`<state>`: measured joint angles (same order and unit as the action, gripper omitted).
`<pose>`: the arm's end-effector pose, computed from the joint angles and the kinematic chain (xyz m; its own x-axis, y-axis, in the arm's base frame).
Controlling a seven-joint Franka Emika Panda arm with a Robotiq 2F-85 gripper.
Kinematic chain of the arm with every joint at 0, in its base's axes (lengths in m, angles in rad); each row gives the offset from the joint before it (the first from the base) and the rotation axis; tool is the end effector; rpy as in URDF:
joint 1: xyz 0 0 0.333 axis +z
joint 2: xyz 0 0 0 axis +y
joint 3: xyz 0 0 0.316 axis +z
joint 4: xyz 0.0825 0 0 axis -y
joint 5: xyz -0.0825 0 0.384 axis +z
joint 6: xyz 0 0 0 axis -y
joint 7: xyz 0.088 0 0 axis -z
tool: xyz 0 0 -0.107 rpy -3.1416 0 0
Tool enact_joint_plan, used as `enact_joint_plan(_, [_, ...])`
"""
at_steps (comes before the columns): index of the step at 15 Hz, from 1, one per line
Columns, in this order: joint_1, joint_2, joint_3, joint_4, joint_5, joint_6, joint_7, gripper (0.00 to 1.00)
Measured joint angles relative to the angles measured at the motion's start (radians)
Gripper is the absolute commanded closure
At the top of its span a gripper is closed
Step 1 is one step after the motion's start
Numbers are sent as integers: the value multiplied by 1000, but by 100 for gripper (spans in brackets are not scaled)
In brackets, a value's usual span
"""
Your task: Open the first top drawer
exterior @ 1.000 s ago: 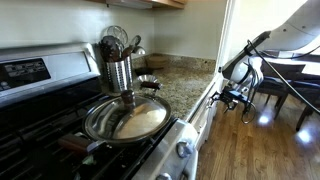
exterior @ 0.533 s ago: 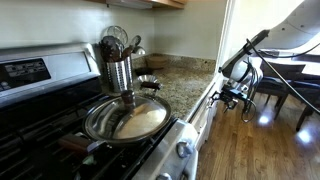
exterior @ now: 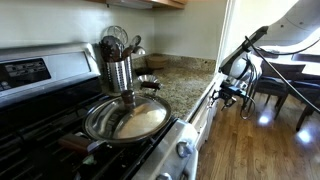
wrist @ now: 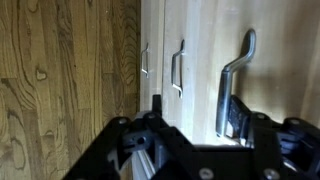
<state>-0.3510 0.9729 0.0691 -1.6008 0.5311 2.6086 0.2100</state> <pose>0.6422 -0.2021 0.0585 0.5681 -0.8144 -0.1187 -0.8016 -0.5150 -0.3036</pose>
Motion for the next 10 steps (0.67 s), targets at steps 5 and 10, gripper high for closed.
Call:
enact_joint_plan(5, [2,-4,-2,1,0,-3,0,66])
enact_joint_plan(10, [11,-25,-10,-13,0,-3,0,88])
